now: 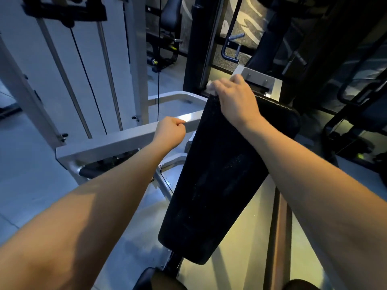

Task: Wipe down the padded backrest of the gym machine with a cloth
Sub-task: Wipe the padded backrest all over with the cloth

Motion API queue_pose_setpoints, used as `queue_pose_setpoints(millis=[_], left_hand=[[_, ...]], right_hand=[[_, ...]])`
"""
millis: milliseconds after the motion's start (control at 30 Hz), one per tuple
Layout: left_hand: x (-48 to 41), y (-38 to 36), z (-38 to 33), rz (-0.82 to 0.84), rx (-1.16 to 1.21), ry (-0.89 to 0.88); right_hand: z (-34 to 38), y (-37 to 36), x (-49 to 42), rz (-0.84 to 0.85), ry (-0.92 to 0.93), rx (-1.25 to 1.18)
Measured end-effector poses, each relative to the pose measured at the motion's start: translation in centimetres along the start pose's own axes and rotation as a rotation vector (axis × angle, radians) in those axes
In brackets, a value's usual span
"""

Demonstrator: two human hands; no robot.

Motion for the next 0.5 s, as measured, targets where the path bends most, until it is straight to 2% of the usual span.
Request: queue_pose_setpoints(millis=[67,167,200,267,367,500], left_hand=[[0.0,-0.2,-0.3,0.004,0.031,0.012],[0.1,-0.5,-1.4,0.033,0.172,0.005],[0.0,-0.7,-2.0,0.059,0.226,-0.006],[0.3,-1.6,-3.4,0.148,0.362,-0.016],[1.0,-3.0,-5.8,0.268,0.600,-0.075],[1.1,-3.0,-7.2,0.257,0.628,-0.111]], right_hand=[[1.0,-0.1,0.7,-0.030,-0.052,0.008],[4.2,-3.6,4.6,0.096,0.096,-0.064],[4.2,-4.2,5.4,0.137,0.086,-0.140],[3.4,-3.5,5.7,0.125,-0.042,-0.368],[2.1,-1.5,6.1,0.010,-0.226,-0.626],[1.1,0.1,7.2,0.012,-0.295,-0.825]])
Point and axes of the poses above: each hand's wrist, its own x-axis away from the middle knuckle, its own y-axis out of the back of the hand, z = x × y, the point moved 7 cm from there along -x, towards the middle knuckle, and after that the axes turned 11 degrees about z, right-handed, at the moved point
